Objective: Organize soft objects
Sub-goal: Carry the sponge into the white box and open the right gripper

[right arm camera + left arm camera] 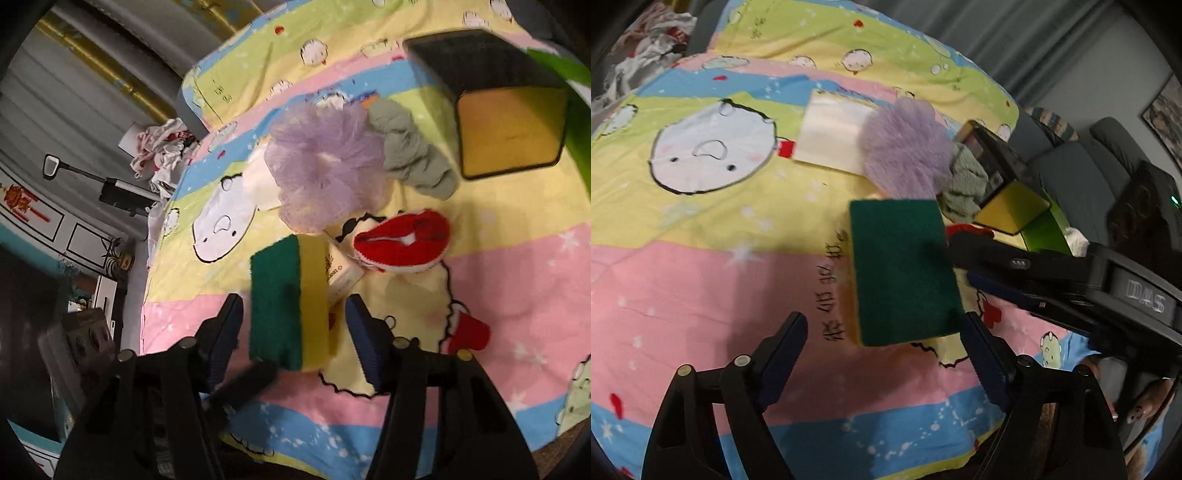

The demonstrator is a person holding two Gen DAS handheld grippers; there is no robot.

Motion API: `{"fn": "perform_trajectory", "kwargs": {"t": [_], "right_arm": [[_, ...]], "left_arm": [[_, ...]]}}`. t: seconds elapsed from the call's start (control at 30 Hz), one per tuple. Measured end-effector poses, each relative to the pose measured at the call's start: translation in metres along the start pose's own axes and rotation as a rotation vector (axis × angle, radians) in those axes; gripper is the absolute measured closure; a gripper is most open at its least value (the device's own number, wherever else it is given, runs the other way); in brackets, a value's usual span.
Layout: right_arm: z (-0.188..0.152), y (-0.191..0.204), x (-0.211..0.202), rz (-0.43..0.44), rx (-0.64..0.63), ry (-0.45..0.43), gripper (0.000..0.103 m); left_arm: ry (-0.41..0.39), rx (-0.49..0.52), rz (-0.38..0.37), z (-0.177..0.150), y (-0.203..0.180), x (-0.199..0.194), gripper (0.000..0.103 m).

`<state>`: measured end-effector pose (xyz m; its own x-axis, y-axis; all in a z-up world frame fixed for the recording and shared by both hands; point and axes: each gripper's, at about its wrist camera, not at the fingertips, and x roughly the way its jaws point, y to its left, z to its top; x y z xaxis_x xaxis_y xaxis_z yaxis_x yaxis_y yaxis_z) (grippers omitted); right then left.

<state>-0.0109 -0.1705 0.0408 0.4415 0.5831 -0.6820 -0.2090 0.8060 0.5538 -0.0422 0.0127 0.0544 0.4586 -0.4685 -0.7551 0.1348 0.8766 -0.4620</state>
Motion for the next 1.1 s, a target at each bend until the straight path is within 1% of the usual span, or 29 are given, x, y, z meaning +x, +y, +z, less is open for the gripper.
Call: {"fn": "perform_trajectory", "kwargs": {"t": [0.03, 0.07, 0.13, 0.27, 0.43, 0.6, 0.67, 0.77, 0.9, 0.97, 1.1], "right_arm": [[0.001, 0.000, 0.007, 0.011, 0.005, 0.014, 0.055], [-0.001, -0.001, 0.012, 0.022, 0.012, 0.030, 0.058], [-0.002, -0.003, 0.020, 0.036, 0.024, 0.058, 0.063], [-0.008, -0.004, 0.014, 0.075, 0.023, 0.040, 0.065], [-0.008, -0.005, -0.013, 0.106, 0.015, -0.020, 0.065], [-0.007, -0.008, -0.056, 0.106, -0.010, -0.130, 0.063], [-0.005, -0.012, -0.072, 0.108, -0.005, -0.176, 0.063], [-0.005, -0.018, -0.098, 0.089, -0.021, -0.264, 0.063], [0.004, -0.035, -0.127, 0.072, -0.001, -0.346, 0.063], [0.008, -0.043, -0.138, 0.036, 0.004, -0.387, 0.063], [0.022, -0.067, -0.164, 0.012, 0.046, -0.472, 0.063]], "left_arm": [[0.002, 0.003, 0.002, 0.000, -0.002, 0.003, 0.033], [0.008, 0.007, -0.002, 0.001, -0.003, 0.006, 0.040], [0.025, 0.008, -0.014, -0.001, -0.006, 0.010, 0.047], [0.000, 0.030, 0.014, -0.003, -0.019, 0.005, 0.048], [-0.038, 0.089, 0.018, 0.002, -0.045, -0.009, 0.048], [-0.097, 0.184, 0.020, 0.007, -0.084, -0.024, 0.048], [-0.123, 0.215, 0.003, 0.010, -0.096, -0.029, 0.048], [-0.155, 0.260, -0.063, 0.017, -0.118, -0.032, 0.048], [-0.197, 0.344, -0.101, 0.025, -0.147, -0.024, 0.048], [-0.186, 0.361, -0.146, 0.033, -0.162, -0.017, 0.048], [-0.190, 0.411, -0.213, 0.050, -0.195, -0.001, 0.048]]}}
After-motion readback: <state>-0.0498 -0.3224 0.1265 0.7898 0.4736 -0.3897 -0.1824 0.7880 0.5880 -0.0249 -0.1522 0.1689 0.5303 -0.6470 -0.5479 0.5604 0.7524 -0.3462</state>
